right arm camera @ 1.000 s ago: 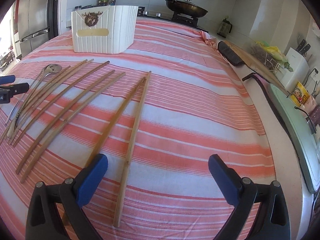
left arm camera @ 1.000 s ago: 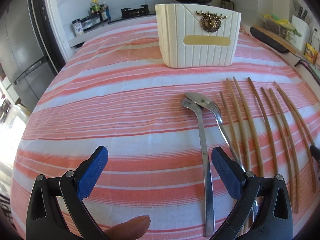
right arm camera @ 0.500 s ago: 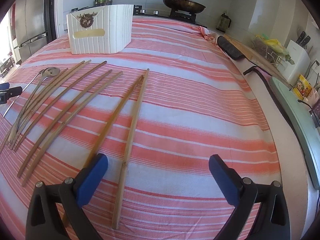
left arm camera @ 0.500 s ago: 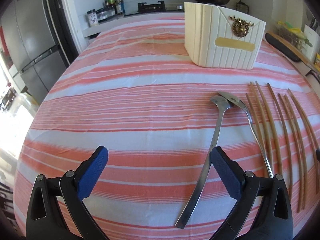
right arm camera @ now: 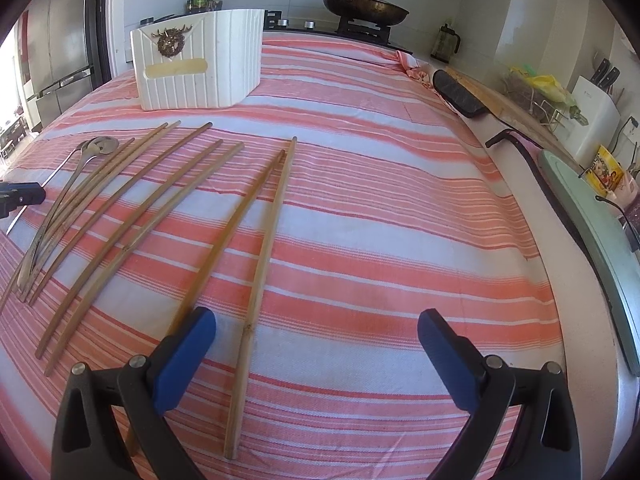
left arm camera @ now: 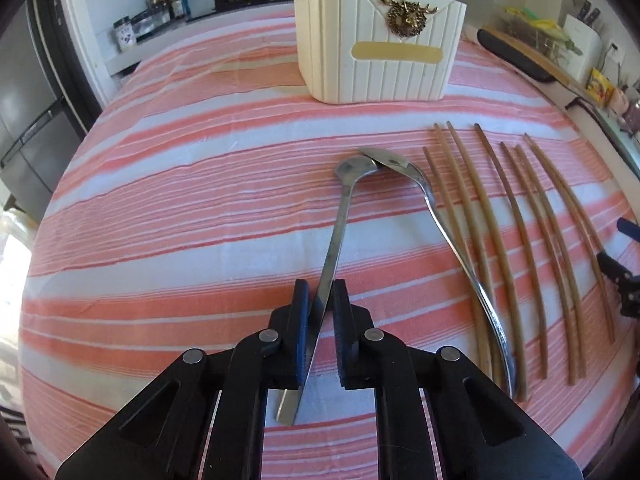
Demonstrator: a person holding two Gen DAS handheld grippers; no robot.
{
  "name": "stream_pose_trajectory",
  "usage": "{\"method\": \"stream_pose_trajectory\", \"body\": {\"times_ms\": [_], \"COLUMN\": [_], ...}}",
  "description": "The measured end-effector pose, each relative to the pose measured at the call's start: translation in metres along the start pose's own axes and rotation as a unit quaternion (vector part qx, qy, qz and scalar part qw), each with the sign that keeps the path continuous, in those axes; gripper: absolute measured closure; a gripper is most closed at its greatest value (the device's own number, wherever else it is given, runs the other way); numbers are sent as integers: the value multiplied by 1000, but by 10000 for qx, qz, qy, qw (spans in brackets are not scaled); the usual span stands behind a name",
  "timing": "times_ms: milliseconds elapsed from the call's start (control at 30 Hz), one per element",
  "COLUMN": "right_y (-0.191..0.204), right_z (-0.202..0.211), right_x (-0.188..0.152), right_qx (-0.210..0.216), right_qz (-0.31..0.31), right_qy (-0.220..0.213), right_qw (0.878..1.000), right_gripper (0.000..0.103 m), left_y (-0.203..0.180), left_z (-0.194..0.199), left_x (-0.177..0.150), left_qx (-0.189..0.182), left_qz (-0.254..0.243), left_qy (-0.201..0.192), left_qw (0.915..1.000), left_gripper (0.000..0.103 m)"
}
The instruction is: Organize utensils
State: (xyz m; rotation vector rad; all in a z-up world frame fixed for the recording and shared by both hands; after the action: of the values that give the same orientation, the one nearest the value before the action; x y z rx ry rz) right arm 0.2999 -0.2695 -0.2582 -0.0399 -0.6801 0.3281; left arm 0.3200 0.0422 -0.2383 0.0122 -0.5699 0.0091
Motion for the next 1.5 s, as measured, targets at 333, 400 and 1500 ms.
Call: {"method": "stream_pose_trajectory", "body": {"times_ms": [333, 400, 1500], "right_y": [-2, -3, -28], "right_z": [-1, -2, -15], "right_x": [0, 0, 22], "right_qx": [48, 85, 847], "right_qz": [-34, -57, 100], "right_qy": [13, 24, 922], "right_qw": [10000, 9999, 9921], "right_gripper": [0, 0, 58], "left_y": [50, 52, 53], "left_z": [-1, -1, -12], "left_x": [-10, -10, -14], "left_qx": [-1090, -1065, -87], "left_qz": [1356, 1340, 40], "left_qy": [110, 80, 39], "left_qw": [9847, 9852, 9999], "left_gripper": [99, 96, 0]}}
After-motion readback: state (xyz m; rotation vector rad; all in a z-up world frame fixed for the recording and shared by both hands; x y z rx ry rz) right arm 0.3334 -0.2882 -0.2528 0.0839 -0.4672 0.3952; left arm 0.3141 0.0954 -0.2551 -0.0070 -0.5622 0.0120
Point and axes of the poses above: each gripper's, at about its wrist camera, not at the fingertips, and z roughly against the way its jaws point, y to its left, x to its top, the point moved 4 cm from there along -z, roughly the way its jaws point
